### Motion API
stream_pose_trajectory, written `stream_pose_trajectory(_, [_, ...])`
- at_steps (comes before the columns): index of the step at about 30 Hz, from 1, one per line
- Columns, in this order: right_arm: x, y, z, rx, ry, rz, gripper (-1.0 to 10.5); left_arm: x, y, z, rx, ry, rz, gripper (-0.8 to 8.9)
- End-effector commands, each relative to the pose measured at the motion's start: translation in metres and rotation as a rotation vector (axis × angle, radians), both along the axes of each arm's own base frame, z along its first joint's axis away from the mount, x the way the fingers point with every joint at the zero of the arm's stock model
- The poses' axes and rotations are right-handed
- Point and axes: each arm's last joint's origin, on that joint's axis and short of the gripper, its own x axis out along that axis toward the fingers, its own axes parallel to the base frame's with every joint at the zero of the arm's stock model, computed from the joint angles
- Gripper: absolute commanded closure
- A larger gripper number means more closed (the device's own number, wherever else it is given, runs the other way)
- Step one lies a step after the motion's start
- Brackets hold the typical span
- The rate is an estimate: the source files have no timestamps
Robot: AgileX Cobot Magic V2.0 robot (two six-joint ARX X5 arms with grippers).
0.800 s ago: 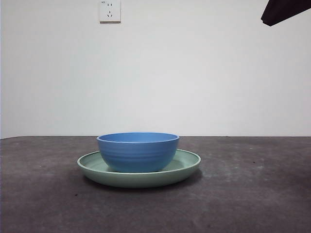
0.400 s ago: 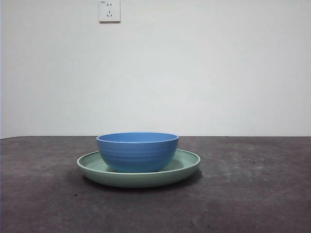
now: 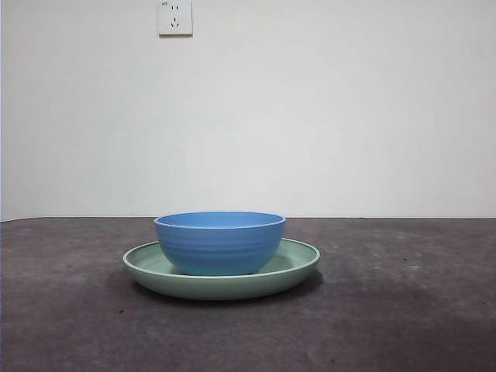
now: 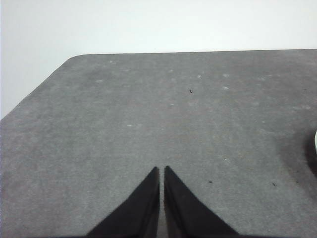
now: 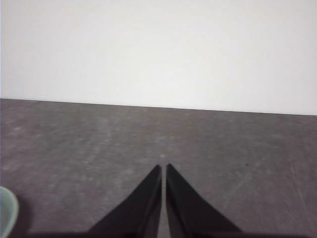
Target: Pick up the blue bowl, put it on the green plate, put it on desk
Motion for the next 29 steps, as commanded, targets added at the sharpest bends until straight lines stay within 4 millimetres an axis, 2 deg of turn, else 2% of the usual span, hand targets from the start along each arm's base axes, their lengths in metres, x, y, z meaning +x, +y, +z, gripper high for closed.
stream_pose_trajectory(1, [-0.001, -0.002, -0.016, -0.005, -0.021, -0.023, 9.4, 0.001, 0.0, -0.008, -0.004, 0.027, 0.005, 7.98])
stream_pose_trajectory(12, [0.002, -0.004, -0.072, 0.017, 0.035, -0.059, 9.4, 0.001, 0.0, -0.008, -0.004, 0.028, 0.004, 7.98])
stream_pose_trajectory(20, [0.001, -0.005, -0.084, 0.015, 0.159, -0.083, 9.4, 0.001, 0.0, -0.008, -0.004, 0.028, 0.004, 7.98])
stream_pose_trajectory(29, [0.002, -0.005, -0.08, 0.016, 0.112, -0.081, 9.4, 0.001, 0.0, -0.008, -0.004, 0.028, 0.004, 7.98])
